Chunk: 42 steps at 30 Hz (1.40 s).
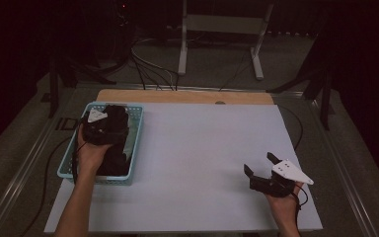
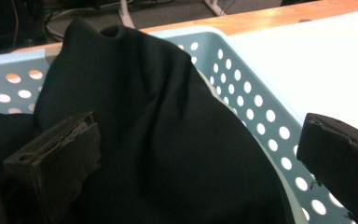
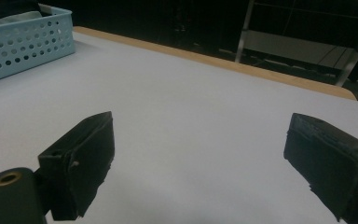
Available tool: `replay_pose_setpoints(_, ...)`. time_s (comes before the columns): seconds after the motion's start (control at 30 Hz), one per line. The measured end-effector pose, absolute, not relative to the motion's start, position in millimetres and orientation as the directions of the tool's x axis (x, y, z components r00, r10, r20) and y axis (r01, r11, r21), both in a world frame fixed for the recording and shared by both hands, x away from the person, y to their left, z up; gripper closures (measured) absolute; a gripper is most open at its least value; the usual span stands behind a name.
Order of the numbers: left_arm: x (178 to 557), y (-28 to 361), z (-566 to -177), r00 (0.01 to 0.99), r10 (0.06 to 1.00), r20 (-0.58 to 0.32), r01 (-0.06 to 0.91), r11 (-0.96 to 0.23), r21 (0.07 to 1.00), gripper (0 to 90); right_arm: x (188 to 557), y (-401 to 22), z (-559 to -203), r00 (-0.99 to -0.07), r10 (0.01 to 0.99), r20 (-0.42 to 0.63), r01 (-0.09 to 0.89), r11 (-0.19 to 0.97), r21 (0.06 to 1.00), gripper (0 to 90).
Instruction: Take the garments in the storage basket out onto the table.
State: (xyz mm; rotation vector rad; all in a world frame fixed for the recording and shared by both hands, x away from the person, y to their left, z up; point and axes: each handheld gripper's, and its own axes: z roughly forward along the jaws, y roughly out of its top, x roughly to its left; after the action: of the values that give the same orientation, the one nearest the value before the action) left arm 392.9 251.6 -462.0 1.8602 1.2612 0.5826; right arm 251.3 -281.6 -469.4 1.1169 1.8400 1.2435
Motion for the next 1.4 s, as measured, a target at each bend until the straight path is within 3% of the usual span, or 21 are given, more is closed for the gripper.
replay_pose_setpoints(0.67,402.1,249.3,-475.7,0.425,0.901,-0.089,0.635,-0.226,0.739,0.0,251.3,-282.6,-469.2,-0.430,0.902,-0.046,0.290,0.186,0.939,8.5)
replay_pose_setpoints(1.0,405.1,248.8,-481.7,0.422,0.895,-0.143,0.734,-0.244,0.633,0.4,251.3,-282.8,-469.1,-0.429,0.902,-0.045,0.291,0.185,0.939,8.5)
replay_pose_setpoints(1.2,405.4,245.6,-482.9,0.414,0.903,-0.115,0.741,-0.261,0.619,1.0,251.6,-283.4,-469.3,-0.426,0.903,-0.045,0.292,0.184,0.938,8.5)
replay_pose_setpoints(1.27,404.4,244.2,-482.5,0.413,0.907,-0.087,0.738,-0.277,0.615,4.1,251.6,-283.4,-469.2,-0.426,0.903,-0.045,0.292,0.184,0.939,8.5)
replay_pose_setpoints(1.4,402.5,241.6,-481.0,0.406,0.912,-0.055,0.739,-0.293,0.606,19.0,251.6,-283.9,-469.2,-0.425,0.904,-0.042,0.294,0.182,0.939,8.5)
